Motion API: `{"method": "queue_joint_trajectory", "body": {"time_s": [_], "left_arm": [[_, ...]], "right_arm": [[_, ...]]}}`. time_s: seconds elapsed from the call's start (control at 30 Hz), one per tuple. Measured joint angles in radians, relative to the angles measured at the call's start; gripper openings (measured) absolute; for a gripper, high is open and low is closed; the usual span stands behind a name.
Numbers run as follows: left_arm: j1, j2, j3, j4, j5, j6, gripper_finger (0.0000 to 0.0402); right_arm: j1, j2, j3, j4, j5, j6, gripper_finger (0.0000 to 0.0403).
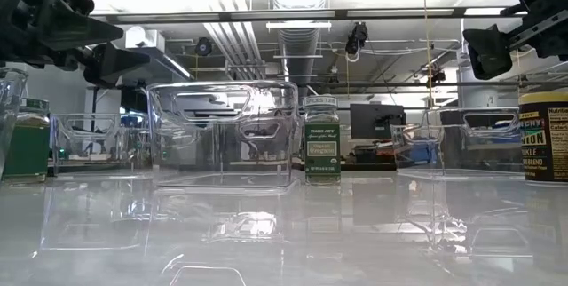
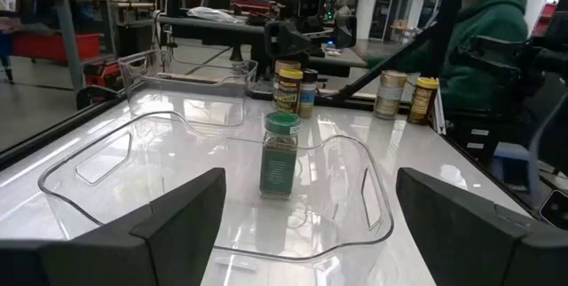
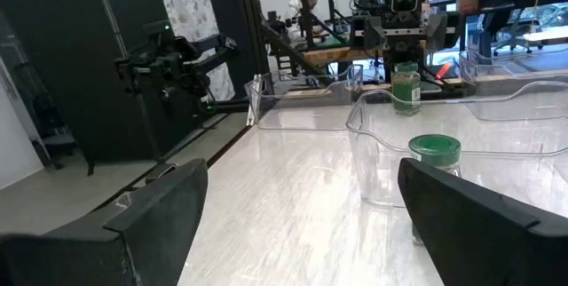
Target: Sort spices by type
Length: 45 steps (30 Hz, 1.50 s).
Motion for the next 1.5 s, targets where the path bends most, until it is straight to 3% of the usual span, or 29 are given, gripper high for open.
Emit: {"method": "queue_joint_trajectory", "body": {"time_s": [1.23, 1.5], "left_arm": [[0.0, 0.0, 0.0, 0.0, 0.0, 0.0, 0.0316], [0.0, 0.0, 0.0, 0.0, 0.0, 0.0, 0.0316]], "right_arm": [[0.0, 0.0, 0.0, 0.003, 0.0, -0.002, 0.0361], [0.0, 0.0, 0.0, 0.117, 0.0, 0.076, 0.0361]]}}
